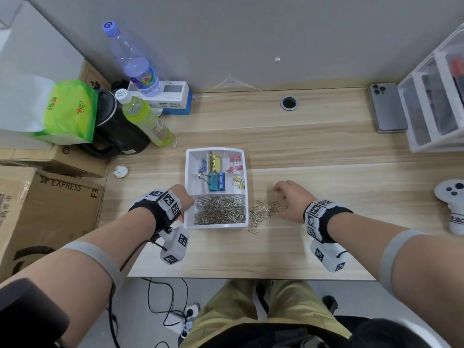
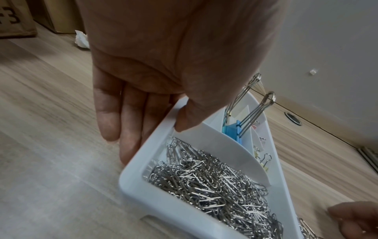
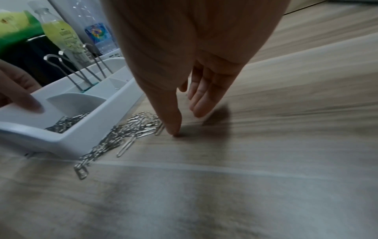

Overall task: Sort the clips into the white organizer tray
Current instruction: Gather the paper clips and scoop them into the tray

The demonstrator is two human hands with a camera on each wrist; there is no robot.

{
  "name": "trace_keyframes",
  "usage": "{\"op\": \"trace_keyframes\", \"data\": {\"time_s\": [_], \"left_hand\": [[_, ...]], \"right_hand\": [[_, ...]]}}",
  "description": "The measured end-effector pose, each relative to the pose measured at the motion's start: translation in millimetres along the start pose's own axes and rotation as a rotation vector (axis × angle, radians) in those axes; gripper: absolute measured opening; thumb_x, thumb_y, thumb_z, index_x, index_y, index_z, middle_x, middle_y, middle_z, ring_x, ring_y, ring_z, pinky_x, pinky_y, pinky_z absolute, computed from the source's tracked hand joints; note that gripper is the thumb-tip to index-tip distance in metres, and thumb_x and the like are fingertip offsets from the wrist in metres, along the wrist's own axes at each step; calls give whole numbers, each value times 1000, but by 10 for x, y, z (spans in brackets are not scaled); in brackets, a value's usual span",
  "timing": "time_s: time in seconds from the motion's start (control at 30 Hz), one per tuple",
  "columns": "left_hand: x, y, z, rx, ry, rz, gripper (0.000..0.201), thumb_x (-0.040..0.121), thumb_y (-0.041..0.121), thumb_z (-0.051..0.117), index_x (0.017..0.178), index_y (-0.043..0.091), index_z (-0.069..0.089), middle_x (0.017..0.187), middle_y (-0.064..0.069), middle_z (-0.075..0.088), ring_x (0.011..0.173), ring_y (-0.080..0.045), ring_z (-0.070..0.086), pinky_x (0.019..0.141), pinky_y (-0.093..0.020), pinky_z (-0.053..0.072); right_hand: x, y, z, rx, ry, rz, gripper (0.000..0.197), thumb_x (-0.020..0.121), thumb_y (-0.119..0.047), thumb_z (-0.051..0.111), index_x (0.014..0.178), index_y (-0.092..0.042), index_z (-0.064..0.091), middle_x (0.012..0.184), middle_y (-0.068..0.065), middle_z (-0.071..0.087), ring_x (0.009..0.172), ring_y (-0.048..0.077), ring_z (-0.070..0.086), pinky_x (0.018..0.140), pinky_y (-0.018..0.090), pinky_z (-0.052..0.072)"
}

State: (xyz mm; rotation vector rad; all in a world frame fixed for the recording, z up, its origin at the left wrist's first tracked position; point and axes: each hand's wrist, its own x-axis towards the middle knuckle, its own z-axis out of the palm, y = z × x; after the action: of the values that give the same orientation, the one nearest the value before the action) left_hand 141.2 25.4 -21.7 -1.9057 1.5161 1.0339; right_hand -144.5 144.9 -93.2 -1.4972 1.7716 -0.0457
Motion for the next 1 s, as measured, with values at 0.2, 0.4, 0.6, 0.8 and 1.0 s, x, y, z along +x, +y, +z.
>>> {"op": "trace_keyframes", "data": {"time_s": [0.2, 0.4, 0.6, 0.8, 1.0], "left_hand": [[-21, -1, 7, -36, 10, -18, 29, 94, 8, 46, 65, 7, 47, 70, -17, 69, 74, -33, 71, 50, -29, 52], [-14, -2, 22, -13, -17, -13, 29, 94, 4, 43, 64, 7, 43, 66, -25, 70, 59, -32, 72, 38, -27, 44], [-62, -12, 6, -71, -31, -29, 32, 92, 1, 39, 62, 9, 36, 51, -35, 57, 64, -46, 67, 32, -18, 29], [-108, 10, 9, -69, -40, -31, 32, 93, 1, 39, 61, 8, 38, 29, -9, 46, 98, -47, 65, 30, -17, 30], [-34, -16, 31, -39, -23, -19, 33, 90, 0, 39, 59, 9, 36, 27, -6, 40, 89, -50, 65, 34, -18, 30]], "right_hand": [[-35, 81, -78, -17, 38, 25, 59, 68, -11, 76, 124, -10, 55, 111, 4, 53, 95, 20, 55, 88, 32, 49], [20, -282, 203, 17, 25, -66, 42, 77, -5, 66, 118, -14, 61, 100, 0, 62, 83, 15, 56, 82, 33, 52], [5, -392, 247, 17, 9, -89, 72, 68, -21, 72, 135, -19, 46, 118, -1, 43, 102, 18, 52, 88, 32, 50], [-49, -445, 323, -116, -7, -108, 115, 44, -50, 84, 141, -19, 32, 129, 0, 32, 121, 19, 32, 100, 33, 44], [-57, -527, 500, -62, 83, -124, 97, 61, -44, 86, 141, -18, 38, 131, 4, 38, 120, 22, 35, 103, 36, 41]]}}
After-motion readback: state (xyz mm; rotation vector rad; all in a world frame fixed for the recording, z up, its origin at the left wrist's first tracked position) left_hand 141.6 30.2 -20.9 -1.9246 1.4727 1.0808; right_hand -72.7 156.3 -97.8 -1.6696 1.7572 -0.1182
